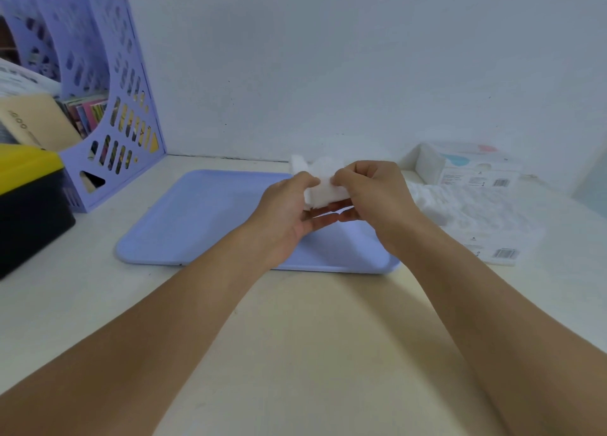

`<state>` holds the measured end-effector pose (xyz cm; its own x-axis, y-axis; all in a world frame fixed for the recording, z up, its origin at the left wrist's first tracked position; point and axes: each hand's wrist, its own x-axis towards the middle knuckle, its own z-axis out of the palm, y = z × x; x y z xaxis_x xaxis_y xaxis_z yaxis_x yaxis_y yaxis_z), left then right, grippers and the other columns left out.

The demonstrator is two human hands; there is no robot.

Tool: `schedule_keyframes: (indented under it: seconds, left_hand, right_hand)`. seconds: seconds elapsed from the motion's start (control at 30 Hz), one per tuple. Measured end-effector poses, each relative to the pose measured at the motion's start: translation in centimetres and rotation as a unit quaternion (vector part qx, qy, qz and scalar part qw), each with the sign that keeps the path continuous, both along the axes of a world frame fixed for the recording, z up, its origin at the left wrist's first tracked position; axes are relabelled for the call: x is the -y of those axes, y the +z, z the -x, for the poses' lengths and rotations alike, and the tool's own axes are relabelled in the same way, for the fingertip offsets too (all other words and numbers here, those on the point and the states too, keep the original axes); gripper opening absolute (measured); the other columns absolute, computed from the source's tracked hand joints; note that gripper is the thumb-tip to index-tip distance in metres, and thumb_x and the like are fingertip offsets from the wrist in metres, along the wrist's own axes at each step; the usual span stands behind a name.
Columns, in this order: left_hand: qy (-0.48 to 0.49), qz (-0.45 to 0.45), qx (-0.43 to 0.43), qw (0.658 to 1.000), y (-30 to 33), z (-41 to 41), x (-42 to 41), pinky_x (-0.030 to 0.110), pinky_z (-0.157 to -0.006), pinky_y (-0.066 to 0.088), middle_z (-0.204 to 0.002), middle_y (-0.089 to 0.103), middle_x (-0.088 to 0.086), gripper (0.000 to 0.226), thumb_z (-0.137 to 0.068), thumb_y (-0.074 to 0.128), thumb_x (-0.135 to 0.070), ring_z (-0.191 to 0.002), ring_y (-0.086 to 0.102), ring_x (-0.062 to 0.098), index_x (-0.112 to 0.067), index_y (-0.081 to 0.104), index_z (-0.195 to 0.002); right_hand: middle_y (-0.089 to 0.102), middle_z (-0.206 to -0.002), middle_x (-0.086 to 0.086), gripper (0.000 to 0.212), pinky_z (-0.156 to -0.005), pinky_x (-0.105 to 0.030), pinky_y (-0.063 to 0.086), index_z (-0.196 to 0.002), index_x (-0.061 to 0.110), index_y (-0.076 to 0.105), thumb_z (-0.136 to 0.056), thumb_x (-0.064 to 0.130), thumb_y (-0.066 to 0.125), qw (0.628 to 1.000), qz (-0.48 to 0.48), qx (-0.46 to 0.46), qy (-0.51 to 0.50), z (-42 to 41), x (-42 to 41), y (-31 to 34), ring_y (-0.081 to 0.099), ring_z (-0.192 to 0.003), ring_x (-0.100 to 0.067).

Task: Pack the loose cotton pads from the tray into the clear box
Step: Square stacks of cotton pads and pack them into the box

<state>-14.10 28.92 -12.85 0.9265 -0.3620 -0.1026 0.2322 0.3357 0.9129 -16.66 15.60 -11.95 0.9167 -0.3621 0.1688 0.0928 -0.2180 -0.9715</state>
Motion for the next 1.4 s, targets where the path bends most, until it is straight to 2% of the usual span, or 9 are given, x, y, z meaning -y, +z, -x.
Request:
schedule_keyframes:
  seconds: [0.1, 0.17, 0.27, 0.4, 0.5, 0.67, 1.1, 1.23, 1.4]
  left_hand:
    - [0.03, 0.031, -0.027, 0.999, 0.0, -0.4, -0.1, 0.037, -0.066, 0.063, -0.106, 0.07, 0.022, 0.027, -0.102, 0.041, -0.007, -0.088, 0.073, 0.034, 0.002, 0.059, -0.121]
    - [0.031, 0.048, -0.035, 0.998, -0.1, -0.5, -0.1, 0.037, -0.068, 0.064, -0.104, 0.071, 0.022, 0.029, -0.103, 0.041, -0.006, -0.085, 0.072, 0.032, 0.004, 0.06, -0.122]
    - [0.004, 0.079, -0.047, 0.996, -0.3, -0.5, -0.3, 0.038, -0.074, 0.063, -0.106, 0.073, 0.022, 0.031, -0.102, 0.044, -0.007, -0.091, 0.073, 0.034, 0.007, 0.06, -0.124]
    - [-0.041, 0.098, -0.035, 0.994, -0.1, -0.4, -0.4, 0.039, -0.085, 0.062, -0.118, 0.071, 0.023, 0.034, -0.102, 0.043, -0.013, -0.108, 0.07, 0.036, 0.003, 0.063, -0.123]
    - [-0.047, 0.09, -0.029, 0.994, 0.0, -0.4, -0.5, 0.04, -0.085, 0.062, -0.115, 0.073, 0.021, 0.035, -0.103, 0.04, -0.016, -0.107, 0.071, 0.035, -0.001, 0.063, -0.124]
    - [-0.073, 0.061, -0.012, 0.995, -0.2, -0.6, -0.5, 0.042, -0.088, 0.06, -0.12, 0.071, 0.019, 0.041, -0.104, 0.035, -0.021, -0.11, 0.07, 0.033, -0.004, 0.061, -0.13]
    - [-0.094, 0.049, -0.006, 0.994, -0.4, -0.8, -0.5, 0.042, -0.083, 0.061, -0.124, 0.07, 0.015, 0.045, -0.105, 0.033, -0.028, -0.116, 0.067, 0.032, -0.008, 0.062, -0.132]
    - [-0.097, 0.046, -0.002, 0.994, -0.5, -0.8, -0.5, 0.043, -0.087, 0.06, -0.126, 0.07, 0.013, 0.044, -0.106, 0.033, -0.03, -0.117, 0.067, 0.032, -0.009, 0.063, -0.131]
    - [-0.104, 0.039, -0.007, 0.994, -0.5, -0.7, -0.4, 0.043, -0.088, 0.059, -0.127, 0.069, 0.016, 0.049, -0.105, 0.036, -0.039, -0.115, 0.068, 0.035, -0.006, 0.062, -0.131]
  right_hand:
    - [0.067, -0.07, -0.005, 0.014, -0.048, -0.024, 0.05, -0.08, 0.003, 0.067, -0.089, 0.012, 0.063, 0.997, -0.054, -0.001, -0.052, 0.1, 0.6, 0.6, 0.068, -0.055, -0.017]
    - [0.06, -0.063, 0.003, 0.011, -0.046, -0.024, 0.044, -0.076, 0.013, 0.065, -0.087, 0.014, 0.065, 0.988, -0.14, 0.001, -0.061, 0.3, 1.5, 1.3, 0.063, -0.055, -0.015]
    - [0.049, -0.06, 0.004, 0.017, -0.041, -0.02, 0.031, -0.075, 0.017, 0.057, -0.089, 0.013, 0.065, 0.962, -0.263, -0.016, 0.076, 0.8, 2.3, 2.2, 0.052, -0.054, -0.012]
    - [0.05, -0.072, 0.0, 0.018, -0.041, -0.019, 0.021, -0.074, 0.015, 0.061, -0.09, 0.012, 0.069, 0.968, -0.192, -0.061, 0.148, 0.8, 2.0, 1.5, 0.038, -0.052, -0.009]
    - [0.055, -0.071, 0.001, 0.022, -0.04, -0.017, 0.022, -0.068, 0.016, 0.07, -0.089, 0.011, 0.07, 0.971, -0.158, -0.073, 0.161, 0.8, 1.9, 1.2, 0.035, -0.051, -0.009]
    - [0.047, -0.066, 0.003, 0.033, -0.038, -0.017, 0.021, -0.06, 0.018, 0.058, -0.089, 0.011, 0.07, 0.975, -0.129, -0.086, 0.159, 0.7, 2.1, 1.3, 0.026, -0.054, -0.01]
    - [0.05, -0.061, 0.004, 0.024, -0.043, -0.02, 0.019, -0.069, 0.012, 0.06, -0.09, 0.011, 0.071, 0.982, -0.071, -0.087, 0.152, 0.6, 2.1, 1.1, 0.03, -0.049, -0.009]
    - [0.052, -0.059, 0.004, 0.024, -0.044, -0.022, 0.019, -0.067, 0.011, 0.064, -0.09, 0.011, 0.072, 0.984, -0.06, -0.08, 0.15, 0.5, 2.1, 0.9, 0.033, -0.046, -0.008]
    - [0.051, -0.063, -0.001, 0.013, -0.044, -0.023, 0.02, -0.089, 0.001, 0.067, -0.09, 0.012, 0.073, 0.989, -0.004, -0.071, 0.126, 0.5, 1.9, 0.7, 0.039, -0.041, -0.006]
